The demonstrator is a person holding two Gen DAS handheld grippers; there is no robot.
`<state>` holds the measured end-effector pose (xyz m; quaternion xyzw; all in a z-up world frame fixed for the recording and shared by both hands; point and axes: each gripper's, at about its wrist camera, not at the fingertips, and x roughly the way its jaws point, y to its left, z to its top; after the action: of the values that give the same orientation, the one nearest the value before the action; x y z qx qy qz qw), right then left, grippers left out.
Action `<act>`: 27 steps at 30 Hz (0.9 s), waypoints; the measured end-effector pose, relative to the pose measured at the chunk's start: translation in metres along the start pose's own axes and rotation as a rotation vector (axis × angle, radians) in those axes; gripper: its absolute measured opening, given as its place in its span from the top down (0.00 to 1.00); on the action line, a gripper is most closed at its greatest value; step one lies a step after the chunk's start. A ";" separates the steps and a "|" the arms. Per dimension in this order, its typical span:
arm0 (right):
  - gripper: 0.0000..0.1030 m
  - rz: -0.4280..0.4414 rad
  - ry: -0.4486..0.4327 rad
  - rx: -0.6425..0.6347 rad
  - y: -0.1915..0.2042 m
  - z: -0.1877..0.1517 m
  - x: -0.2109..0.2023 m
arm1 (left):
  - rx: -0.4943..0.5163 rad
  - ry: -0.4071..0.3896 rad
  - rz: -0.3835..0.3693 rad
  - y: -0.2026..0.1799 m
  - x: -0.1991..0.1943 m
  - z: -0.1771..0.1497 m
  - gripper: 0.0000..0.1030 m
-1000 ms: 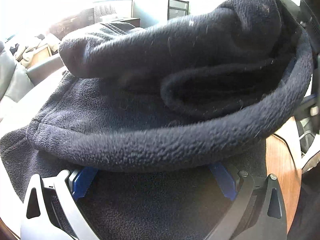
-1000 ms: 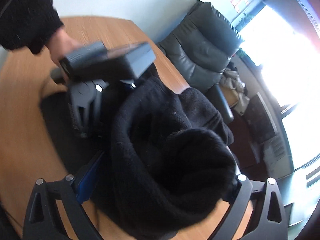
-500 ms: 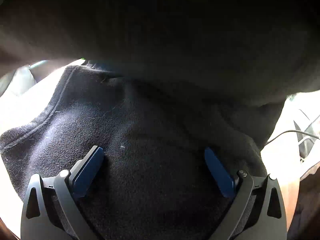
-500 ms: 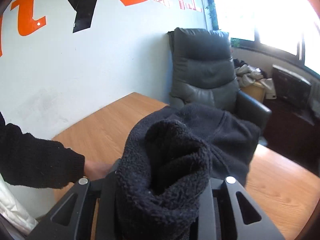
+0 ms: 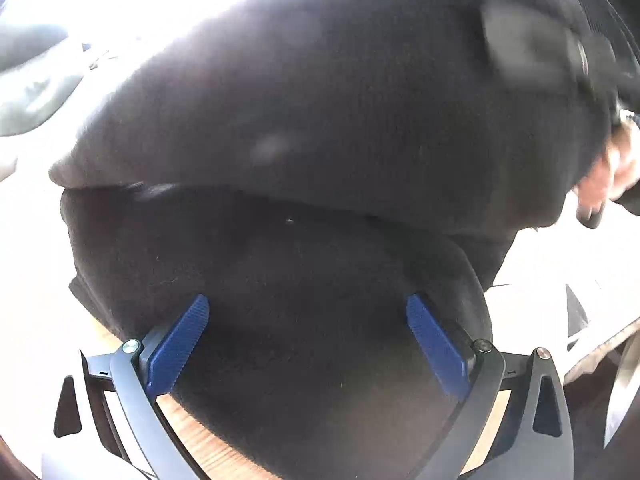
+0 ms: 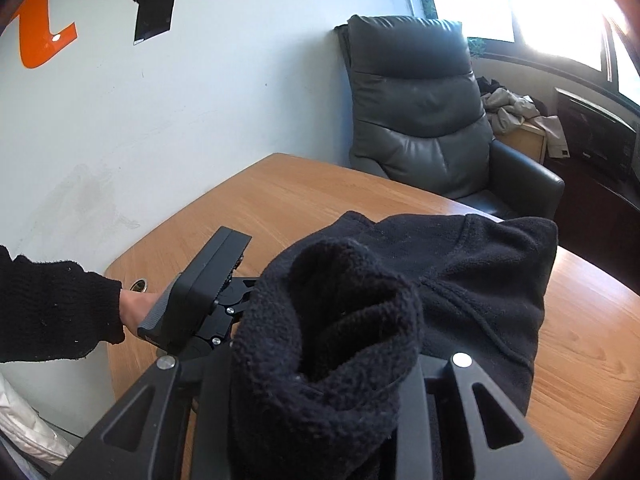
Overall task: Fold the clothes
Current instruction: 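Open the right gripper and release the folded edge onto the jacket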
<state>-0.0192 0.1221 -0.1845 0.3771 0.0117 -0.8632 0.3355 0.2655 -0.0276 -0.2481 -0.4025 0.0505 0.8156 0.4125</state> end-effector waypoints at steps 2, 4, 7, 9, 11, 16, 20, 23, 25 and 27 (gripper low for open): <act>0.71 0.000 0.053 -0.044 0.010 -0.010 0.019 | -0.044 -0.011 0.012 0.005 -0.013 -0.005 0.03; 0.67 0.017 0.068 -0.072 0.016 -0.018 0.032 | -0.076 0.006 0.026 0.007 -0.026 -0.011 0.03; 0.65 0.042 0.090 -0.115 0.026 -0.030 0.052 | -0.080 0.029 0.051 0.003 -0.052 -0.025 0.03; 0.62 0.055 0.092 -0.125 0.024 -0.033 0.059 | -0.112 0.050 0.072 0.003 -0.074 -0.034 0.03; 0.59 0.069 0.095 -0.145 0.023 -0.037 0.064 | -0.141 0.046 0.100 0.002 -0.097 -0.038 0.03; 0.28 0.105 0.102 -0.224 0.031 -0.040 0.072 | -0.202 -0.057 0.140 0.051 -0.097 0.032 0.03; 0.17 0.110 0.094 -0.259 0.038 -0.032 0.059 | -0.227 -0.155 0.138 0.087 -0.076 0.090 0.03; 0.17 0.140 -0.014 -0.187 0.026 -0.025 0.005 | -0.207 -0.194 0.106 0.104 -0.049 0.118 0.02; 0.11 0.121 -0.087 -0.172 0.016 -0.027 -0.036 | -0.192 -0.215 0.073 0.103 -0.039 0.140 0.01; 0.10 0.054 -0.064 -0.209 0.000 -0.038 -0.055 | -0.187 -0.257 0.024 0.094 -0.034 0.166 0.01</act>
<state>0.0323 0.1635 -0.1750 0.3125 0.0806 -0.8595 0.3963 0.1078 -0.0418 -0.1365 -0.3310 -0.0741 0.8665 0.3663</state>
